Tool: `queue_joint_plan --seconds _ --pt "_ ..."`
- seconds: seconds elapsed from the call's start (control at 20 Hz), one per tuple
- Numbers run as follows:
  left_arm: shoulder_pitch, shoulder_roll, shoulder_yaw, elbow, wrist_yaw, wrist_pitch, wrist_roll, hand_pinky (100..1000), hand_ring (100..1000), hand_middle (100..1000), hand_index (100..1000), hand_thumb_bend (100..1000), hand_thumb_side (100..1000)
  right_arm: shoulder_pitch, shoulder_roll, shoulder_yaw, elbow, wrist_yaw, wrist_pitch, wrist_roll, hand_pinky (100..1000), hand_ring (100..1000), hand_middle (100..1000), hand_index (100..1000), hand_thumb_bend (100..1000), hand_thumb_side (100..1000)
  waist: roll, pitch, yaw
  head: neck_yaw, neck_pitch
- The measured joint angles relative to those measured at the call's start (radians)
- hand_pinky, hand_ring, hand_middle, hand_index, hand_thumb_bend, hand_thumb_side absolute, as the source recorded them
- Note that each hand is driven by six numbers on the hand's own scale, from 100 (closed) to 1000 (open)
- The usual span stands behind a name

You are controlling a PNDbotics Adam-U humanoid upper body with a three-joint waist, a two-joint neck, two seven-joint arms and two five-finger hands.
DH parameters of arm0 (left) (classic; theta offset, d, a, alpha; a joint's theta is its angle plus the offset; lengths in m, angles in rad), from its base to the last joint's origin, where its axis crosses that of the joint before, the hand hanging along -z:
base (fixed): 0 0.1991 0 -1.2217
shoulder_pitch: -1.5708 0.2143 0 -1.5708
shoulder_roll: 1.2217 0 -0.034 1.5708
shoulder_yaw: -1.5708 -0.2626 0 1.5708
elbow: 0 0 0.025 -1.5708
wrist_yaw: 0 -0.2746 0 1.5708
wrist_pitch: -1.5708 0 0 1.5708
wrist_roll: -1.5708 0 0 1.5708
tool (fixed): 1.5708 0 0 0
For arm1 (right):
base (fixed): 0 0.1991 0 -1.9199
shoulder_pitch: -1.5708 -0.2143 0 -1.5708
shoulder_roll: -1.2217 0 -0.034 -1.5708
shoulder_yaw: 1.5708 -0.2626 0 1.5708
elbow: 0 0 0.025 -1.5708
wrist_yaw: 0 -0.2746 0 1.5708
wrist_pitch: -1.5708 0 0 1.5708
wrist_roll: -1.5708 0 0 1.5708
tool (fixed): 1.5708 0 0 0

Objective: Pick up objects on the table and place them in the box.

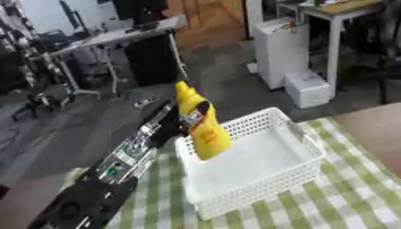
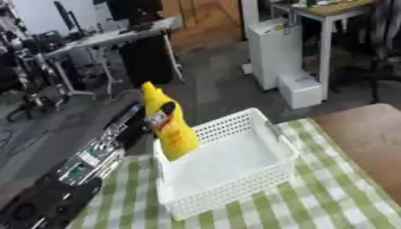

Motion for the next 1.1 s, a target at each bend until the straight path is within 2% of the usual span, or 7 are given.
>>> queue_joint_plan --seconds 0.3,0.4,0.45,0.5,0.55,0.75,1.1 --pt "-0.014 -0.012 0.014 0.069 -0.065 -0.047 0.03 100 100 100 409 100 609 -0.024 0.013 0.006 0.0 -0.001 0.004 0.006 214 533 607 786 663 545 0.0 0.02 -0.012 0.018 -0.023" --pt "-0.02 -0.018 0.014 0.088 -0.088 -0.066 0.042 100 252 347 708 100 715 -0.024 0.017 0.006 0.0 -0.002 0.006 0.008 213 533 607 786 665 545 0.0 0.022 -0.013 0.021 -0.024" --pt "-0.021 -0.018 0.014 0.095 -0.098 -0.068 0.04 425 576 589 951 252 730 -0.024 0.02 0.006 0.0 -0.002 0.007 0.009 213 533 607 786 666 544 0.0 0.024 -0.013 0.021 -0.024" --pt "-0.022 -0.019 0.013 0.101 -0.113 -0.065 0.028 425 576 589 951 252 730 -0.024 0.02 0.006 0.0 -0.003 0.007 0.009 213 533 607 786 666 544 0.0 0.025 -0.013 0.021 -0.024" --pt "-0.022 -0.02 0.012 0.107 -0.132 -0.057 0.01 704 778 759 1000 442 769 -0.024 0.02 0.006 0.0 -0.003 0.007 0.01 213 533 607 786 666 544 0.0 0.025 -0.013 0.021 -0.024" --pt "-0.03 -0.025 0.011 0.107 -0.217 -0.025 -0.077 916 899 845 1000 573 791 -0.023 0.02 0.006 0.0 -0.003 0.007 0.009 213 532 607 786 672 542 0.0 0.025 -0.01 0.021 -0.023" --pt "-0.031 -0.026 0.014 0.098 -0.283 -0.026 -0.128 958 911 860 1000 661 793 -0.023 0.02 0.006 0.0 -0.003 0.009 0.007 213 532 607 786 663 551 0.001 0.021 -0.004 0.02 -0.022"
